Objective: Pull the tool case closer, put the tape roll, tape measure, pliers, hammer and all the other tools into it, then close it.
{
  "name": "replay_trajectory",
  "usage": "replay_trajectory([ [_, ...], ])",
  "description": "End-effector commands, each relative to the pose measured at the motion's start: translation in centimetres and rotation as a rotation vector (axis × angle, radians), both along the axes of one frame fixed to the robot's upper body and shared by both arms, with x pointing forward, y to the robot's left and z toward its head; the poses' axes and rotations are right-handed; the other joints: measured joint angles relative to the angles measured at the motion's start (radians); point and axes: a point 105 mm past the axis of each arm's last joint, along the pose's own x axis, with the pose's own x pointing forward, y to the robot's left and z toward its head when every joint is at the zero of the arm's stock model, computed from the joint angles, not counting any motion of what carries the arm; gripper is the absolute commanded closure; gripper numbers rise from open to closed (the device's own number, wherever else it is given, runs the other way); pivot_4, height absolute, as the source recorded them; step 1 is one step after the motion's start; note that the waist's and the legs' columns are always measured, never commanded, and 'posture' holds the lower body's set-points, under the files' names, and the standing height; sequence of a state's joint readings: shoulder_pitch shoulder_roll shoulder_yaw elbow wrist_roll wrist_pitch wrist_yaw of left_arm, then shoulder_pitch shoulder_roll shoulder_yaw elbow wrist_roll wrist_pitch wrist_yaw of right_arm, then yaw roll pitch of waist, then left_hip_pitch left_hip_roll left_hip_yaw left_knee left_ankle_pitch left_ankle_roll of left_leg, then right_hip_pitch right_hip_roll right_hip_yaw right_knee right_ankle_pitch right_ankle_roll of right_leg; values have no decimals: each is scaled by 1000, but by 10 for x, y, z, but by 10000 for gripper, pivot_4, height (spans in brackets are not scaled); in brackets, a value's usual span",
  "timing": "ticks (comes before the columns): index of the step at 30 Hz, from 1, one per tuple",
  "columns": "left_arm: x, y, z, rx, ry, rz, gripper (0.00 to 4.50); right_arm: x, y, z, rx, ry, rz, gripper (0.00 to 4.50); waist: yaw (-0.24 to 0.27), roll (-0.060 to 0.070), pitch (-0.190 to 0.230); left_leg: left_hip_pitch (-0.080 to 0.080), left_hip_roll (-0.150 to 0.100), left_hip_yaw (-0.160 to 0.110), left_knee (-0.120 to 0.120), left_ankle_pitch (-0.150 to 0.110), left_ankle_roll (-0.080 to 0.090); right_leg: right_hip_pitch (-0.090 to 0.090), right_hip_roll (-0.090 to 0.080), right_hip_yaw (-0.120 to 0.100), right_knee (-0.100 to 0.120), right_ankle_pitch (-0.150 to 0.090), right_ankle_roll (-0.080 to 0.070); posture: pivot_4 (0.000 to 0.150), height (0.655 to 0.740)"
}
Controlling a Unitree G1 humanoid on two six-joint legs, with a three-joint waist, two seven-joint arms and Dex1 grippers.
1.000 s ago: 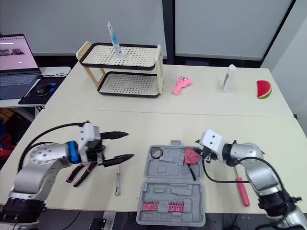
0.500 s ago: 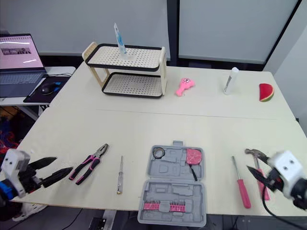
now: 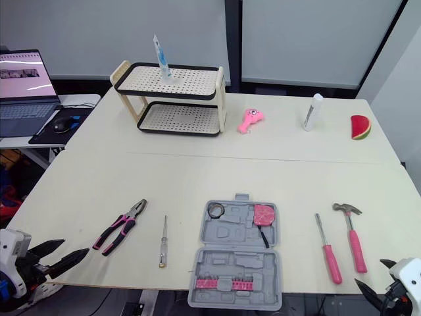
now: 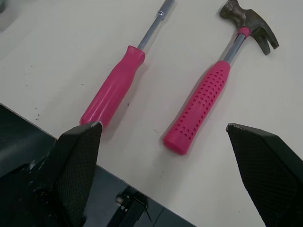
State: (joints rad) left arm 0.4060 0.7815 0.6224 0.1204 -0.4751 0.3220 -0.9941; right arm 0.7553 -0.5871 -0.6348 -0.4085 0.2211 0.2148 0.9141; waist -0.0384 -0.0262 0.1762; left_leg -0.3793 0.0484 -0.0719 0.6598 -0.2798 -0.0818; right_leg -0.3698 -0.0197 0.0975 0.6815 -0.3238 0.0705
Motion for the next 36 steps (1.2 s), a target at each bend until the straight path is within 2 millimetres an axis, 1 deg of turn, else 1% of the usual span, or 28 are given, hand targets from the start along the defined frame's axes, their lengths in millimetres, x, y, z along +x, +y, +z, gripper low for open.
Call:
replay_trajectory([
  [1, 1, 0, 11, 5, -37, 0, 0, 20, 17, 24, -22, -77, 120, 344, -2, 0, 0, 0, 0, 0, 0, 0, 0, 0, 0, 0, 0, 0, 0, 1500, 7350],
  [3, 1, 0, 12, 1, -32, -2, 0, 32, 35, 36, -13, -104, 217, 344, -4, 0, 0, 0, 0, 0, 0, 0, 0, 0, 0, 0, 0, 0, 0, 1500, 7350],
  [6, 2, -3, 12, -4, -29, -14, 0, 53, 77, 61, 44, -158, 408, 344, -9, 0, 0, 0, 0, 0, 0, 0, 0, 0, 0, 0, 0, 0, 0, 1500, 7350],
  [9, 4, -6, 14, -7, -34, -25, 0, 63, 115, 80, 79, -160, 609, 344, -10, 0, 1, 0, 0, -1, 0, 0, 0, 0, 0, -1, 0, 0, 0, 1500, 7350],
  [13, 7, -10, 16, -9, -43, -40, 0, 67, 149, 95, 108, -108, 824, 344, -8, -1, 3, -1, 0, -2, 0, 0, 0, 0, 0, -1, -1, 0, 0, 1500, 7350],
  [15, 8, -14, 16, -10, -39, -66, 0, 67, 159, 98, 141, -56, 870, 344, -1, -2, 4, -2, 0, -2, 0, 0, 0, -1, 0, -2, -1, 0, 0, 1500, 7350],
  [17, 14, -23, 16, -13, -44, -107, 0, 67, 171, 105, 174, -27, 920, 344, 4, -2, 4, -3, 0, -2, -1, 0, 0, -2, -1, -2, -2, 0, 0, 1500, 7350],
  [22, 43, -39, 16, -13, -84, -156, 0, 71, 190, 107, 157, -14, 1000, 344, 14, 0, 8, -5, 0, -4, -1, 0, -1, -3, -1, -5, -2, 0, 0, 1500, 7350],
  [26, 65, -49, 10, 14, -78, -183, 0, 72, 195, 101, 137, -2, 1021, 344, 10, 1, 8, -6, 0, -4, -1, 0, -1, -3, -1, -5, -2, 0, 0, 1500, 7350],
  [32, 87, -51, -7, 83, -31, -179, 0, 70, 196, 96, 127, 4, 1026, 344, 5, 1, 9, -5, 0, -5, -1, 0, -1, -4, 0, -5, -1, 0, 0, 1500, 7350],
  [36, 90, -52, -20, 116, 16, -186, 0, 69, 197, 95, 127, 1, 1025, 344, 5, 1, 9, -5, -1, -5, 0, 0, -1, -4, 0, -5, -1, 1, 0, 1500, 7350],
])
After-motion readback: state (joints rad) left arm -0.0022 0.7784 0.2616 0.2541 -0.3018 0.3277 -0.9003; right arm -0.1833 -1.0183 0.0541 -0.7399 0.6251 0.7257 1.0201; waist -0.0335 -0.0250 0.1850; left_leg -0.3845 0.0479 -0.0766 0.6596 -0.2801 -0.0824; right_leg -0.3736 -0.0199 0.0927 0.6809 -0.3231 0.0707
